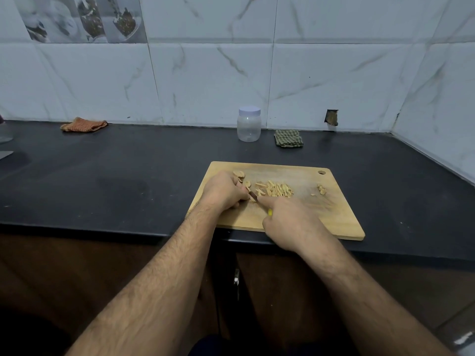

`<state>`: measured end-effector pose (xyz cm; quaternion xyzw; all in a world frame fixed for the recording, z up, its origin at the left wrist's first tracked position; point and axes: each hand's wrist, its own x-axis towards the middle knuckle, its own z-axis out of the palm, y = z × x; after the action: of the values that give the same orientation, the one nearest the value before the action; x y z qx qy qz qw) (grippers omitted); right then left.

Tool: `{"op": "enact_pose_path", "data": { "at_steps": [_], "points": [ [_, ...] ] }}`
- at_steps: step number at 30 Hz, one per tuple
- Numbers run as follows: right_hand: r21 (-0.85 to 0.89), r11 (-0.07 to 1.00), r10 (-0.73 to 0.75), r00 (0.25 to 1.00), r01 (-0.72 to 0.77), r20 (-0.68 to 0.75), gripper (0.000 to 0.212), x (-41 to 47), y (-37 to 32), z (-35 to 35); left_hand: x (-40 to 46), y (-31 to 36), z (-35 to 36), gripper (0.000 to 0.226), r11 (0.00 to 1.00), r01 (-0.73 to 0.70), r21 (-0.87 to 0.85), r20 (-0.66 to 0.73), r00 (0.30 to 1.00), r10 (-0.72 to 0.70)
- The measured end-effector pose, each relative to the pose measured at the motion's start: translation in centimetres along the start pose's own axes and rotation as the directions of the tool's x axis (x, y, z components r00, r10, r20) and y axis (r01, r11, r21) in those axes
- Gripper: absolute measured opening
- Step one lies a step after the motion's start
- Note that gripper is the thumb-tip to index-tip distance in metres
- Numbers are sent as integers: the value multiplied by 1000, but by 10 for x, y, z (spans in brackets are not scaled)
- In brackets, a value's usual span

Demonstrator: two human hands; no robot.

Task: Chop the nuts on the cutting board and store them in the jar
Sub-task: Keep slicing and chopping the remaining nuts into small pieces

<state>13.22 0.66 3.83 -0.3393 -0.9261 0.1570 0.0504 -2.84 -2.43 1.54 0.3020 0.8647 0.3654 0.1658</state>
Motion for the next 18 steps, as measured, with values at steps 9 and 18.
{"op": "enact_pose_path", "data": {
  "at_steps": [9, 18],
  "points": [
    [-5, 1000, 11, 1000, -11, -9, 64, -1, -1, 1, 2, 5, -1, 7, 998, 16, 65, 30, 999, -18],
    [10, 1000, 11, 1000, -11, -1, 64, -7, -4, 2, 2, 5, -1, 11, 998, 11, 60, 31, 999, -13]
  ]
}}
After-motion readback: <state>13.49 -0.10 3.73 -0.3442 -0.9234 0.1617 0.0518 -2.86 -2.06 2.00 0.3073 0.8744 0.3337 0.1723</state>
